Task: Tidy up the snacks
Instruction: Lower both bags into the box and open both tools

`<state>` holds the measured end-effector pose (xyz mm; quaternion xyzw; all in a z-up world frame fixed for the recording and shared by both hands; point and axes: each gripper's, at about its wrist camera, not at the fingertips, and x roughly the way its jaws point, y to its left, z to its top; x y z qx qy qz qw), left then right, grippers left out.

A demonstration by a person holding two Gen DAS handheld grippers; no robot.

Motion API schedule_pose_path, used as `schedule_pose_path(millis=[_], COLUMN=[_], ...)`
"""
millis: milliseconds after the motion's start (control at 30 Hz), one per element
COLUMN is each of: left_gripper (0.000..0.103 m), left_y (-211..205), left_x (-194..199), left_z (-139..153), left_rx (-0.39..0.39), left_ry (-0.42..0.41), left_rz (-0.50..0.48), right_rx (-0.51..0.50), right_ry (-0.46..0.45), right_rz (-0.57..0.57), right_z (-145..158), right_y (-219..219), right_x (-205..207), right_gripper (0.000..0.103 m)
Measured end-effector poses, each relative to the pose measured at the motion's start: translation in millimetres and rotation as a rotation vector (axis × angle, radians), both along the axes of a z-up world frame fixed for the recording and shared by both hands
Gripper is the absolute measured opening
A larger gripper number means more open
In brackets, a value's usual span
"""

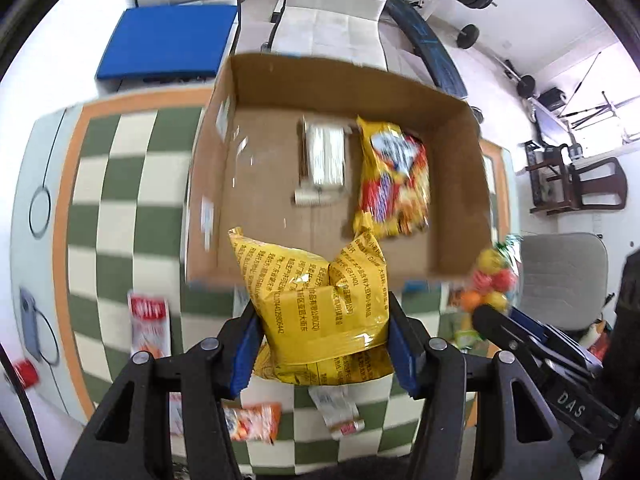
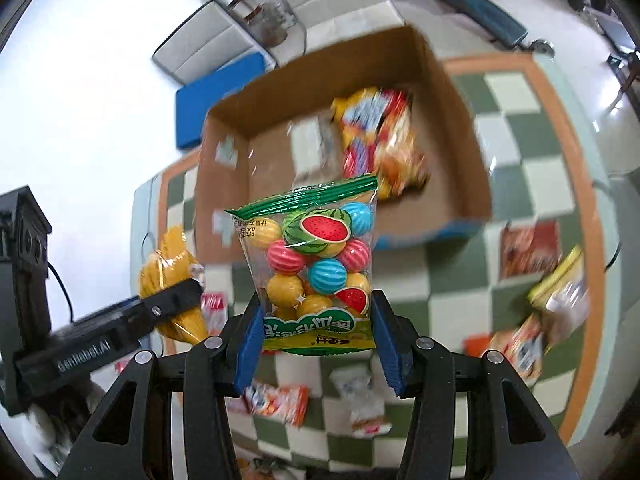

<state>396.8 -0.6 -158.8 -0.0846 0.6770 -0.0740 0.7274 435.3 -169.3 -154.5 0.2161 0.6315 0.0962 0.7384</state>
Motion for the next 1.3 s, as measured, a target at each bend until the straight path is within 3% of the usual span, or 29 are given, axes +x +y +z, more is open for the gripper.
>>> schedule_pose_path(millis=[200, 367, 567, 900, 933, 1000, 1033, 1300], left_gripper=[0.054, 0.054, 0.054, 0.06, 0.072, 0.089, 0.089, 0.089], left_y=[-3.4, -1.8, -1.5, -3.8, -4.3, -4.9, -4.9, -6.5], left_x=[75.4, 114.6, 142.4, 156.0, 156.3, 156.7, 157.4, 148.0], left_z=[-38.3, -76.5, -107.8, -114.2, -112.3, -108.8, -106.4, -87.1], left_rx=[0.097, 0.152, 0.17, 0.143, 0.146, 0.151, 0.155, 0.141], left_ry=[0.066, 0.133, 0.194, 0.216, 0.207, 0.188, 0.174, 0.15], left_rz=[-0.022, -0.028, -0.025, 0.002, 0.002, 0.001, 0.005, -0.01], right_rx=[-0.085, -0.175, -0.213, -0.202, -0.21, -0.219, -0.222, -0.233], right_ry=[0.036, 0.081, 0.14, 0.259, 0.264, 0.261, 0.253, 0.197], right_rz=[-0.004, 0.036, 0.063, 0.062, 0.062, 0.069, 0.068, 0.071], right_z=[-16.4, -46.3, -79.3, -114.3, -116.0, -114.9, -112.6, -90.0], right_y=[-14.5, -9.6, -6.5, -12.7, -13.1, -12.5, -12.4, -7.6], right_x=[61.5, 91.6, 105.0, 111.4, 112.1, 112.7, 113.5, 120.0], right_gripper=[0.053, 0.053, 0.053, 0.054, 0.058, 0.082, 0.091, 0.092])
